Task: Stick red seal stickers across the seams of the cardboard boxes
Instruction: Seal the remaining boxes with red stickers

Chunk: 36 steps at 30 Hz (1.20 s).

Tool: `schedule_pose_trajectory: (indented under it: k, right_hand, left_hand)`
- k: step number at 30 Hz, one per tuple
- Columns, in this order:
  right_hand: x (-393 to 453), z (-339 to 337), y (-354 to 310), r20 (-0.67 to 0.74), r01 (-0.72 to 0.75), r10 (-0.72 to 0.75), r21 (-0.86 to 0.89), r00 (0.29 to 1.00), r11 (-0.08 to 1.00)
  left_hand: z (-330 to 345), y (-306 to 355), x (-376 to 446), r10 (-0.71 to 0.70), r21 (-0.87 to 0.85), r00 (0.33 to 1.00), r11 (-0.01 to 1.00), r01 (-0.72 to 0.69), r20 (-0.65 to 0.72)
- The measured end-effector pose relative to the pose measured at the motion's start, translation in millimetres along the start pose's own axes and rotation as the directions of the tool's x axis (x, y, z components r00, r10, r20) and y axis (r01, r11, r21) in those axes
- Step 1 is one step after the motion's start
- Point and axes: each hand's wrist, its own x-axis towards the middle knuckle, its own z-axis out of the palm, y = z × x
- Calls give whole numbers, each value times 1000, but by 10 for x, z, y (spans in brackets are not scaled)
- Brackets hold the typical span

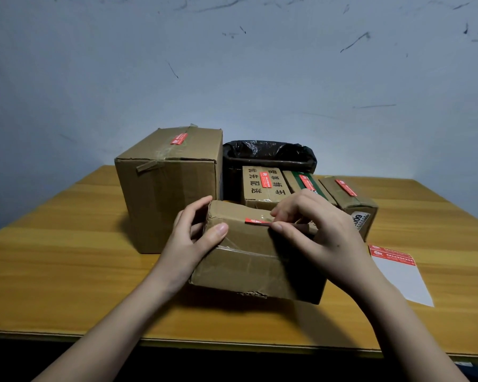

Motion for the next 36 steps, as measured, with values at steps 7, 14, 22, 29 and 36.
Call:
schedule_pose_trajectory:
  k: [7, 14, 22, 29, 36]
  right_hand:
    - [27, -46, -11, 66, -27, 28, -15, 997, 1000]
    - [37, -61, -8, 90, -54, 53, 5, 995, 999]
    - [39, -102, 2, 125, -65, 63, 10, 990, 998]
    - [49, -131, 6, 157, -61, 53, 41, 986, 997]
    - [75, -161, 2, 181, -29, 20, 47, 983, 998]
  left_hand:
    - [-18, -23, 5, 7, 8, 1000, 1000, -7, 10]
    - [-37, -20, 2, 38, 10, 999, 999, -38, 33]
    - [-45, 13, -6, 54, -7, 996, 999, -53, 73]
    - [-35, 49, -20, 42, -32, 993, 999, -39, 107]
    - [-38, 58, -23, 21, -43, 988, 999, -15, 153]
